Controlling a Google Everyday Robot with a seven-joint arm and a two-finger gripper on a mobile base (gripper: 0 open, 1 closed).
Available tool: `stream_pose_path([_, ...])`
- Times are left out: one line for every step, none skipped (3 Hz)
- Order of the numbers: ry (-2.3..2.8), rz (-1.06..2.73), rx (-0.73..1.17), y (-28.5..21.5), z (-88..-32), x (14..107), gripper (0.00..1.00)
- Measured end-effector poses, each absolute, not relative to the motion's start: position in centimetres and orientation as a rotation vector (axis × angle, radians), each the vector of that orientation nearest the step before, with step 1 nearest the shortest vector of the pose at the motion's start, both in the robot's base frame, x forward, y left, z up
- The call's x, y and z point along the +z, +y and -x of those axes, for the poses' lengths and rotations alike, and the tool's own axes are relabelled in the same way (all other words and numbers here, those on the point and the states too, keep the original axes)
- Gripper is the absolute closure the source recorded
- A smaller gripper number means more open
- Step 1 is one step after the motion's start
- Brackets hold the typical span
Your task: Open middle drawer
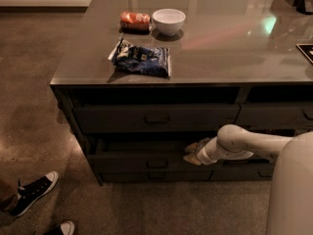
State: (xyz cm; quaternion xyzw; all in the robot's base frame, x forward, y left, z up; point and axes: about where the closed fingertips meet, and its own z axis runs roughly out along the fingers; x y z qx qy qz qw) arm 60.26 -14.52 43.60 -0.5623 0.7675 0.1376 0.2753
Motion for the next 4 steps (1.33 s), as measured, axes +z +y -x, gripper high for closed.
stream_pose_path([2.063,1.511,0.37,-14.72,-60.29,44.41,1.0])
stream_pose_path([2.061,1.51,0.35,-15.08,-59.3,44.51,0.81])
stream_pose_path([2.061,1.51,0.35,-15.08,-59.3,44.5,0.58])
stream_pose_path([2.061,1.51,0.35,-15.08,-59.3,44.5,0.35])
